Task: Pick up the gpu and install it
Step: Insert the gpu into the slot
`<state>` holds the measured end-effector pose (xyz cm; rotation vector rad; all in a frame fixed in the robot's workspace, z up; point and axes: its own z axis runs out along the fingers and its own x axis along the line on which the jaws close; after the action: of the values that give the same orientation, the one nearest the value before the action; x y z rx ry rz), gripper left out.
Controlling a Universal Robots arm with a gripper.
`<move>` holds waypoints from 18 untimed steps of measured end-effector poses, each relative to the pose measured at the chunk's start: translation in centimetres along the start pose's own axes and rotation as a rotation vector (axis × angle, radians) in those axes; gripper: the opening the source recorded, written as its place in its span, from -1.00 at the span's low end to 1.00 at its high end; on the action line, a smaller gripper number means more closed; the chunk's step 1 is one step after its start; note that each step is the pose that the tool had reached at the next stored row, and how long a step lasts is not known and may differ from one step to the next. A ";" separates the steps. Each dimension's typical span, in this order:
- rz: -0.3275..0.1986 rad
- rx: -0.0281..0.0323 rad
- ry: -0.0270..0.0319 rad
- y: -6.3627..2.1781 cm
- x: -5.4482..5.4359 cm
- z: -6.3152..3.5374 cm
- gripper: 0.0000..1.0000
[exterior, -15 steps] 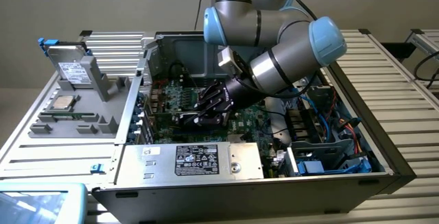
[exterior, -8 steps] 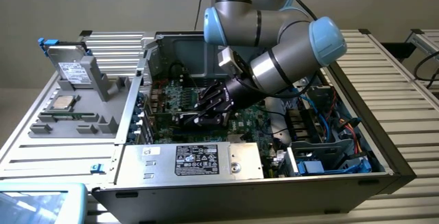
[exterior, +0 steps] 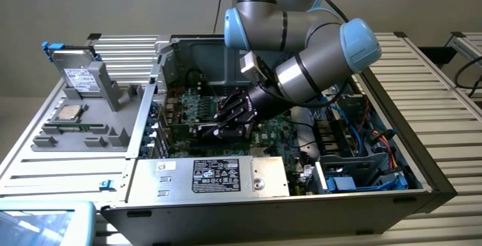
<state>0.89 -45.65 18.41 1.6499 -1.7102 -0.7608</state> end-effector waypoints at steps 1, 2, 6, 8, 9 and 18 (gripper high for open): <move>0.000 0.0000 0.0006 -0.01 0.0 -0.02 -0.44; 0.001 0.0000 0.0008 -0.01 0.0 -0.02 -0.44; 0.003 0.0006 0.0030 -0.01 0.0 0.04 -0.44; 0.005 0.0012 0.0039 -0.01 0.0 0.11 -0.44; 0.005 0.0015 0.0043 0.00 0.0 0.14 -0.44; 0.009 0.0018 0.0066 -0.07 0.0 0.15 -0.44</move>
<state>0.82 -45.62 18.25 1.6433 -1.7129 -0.7492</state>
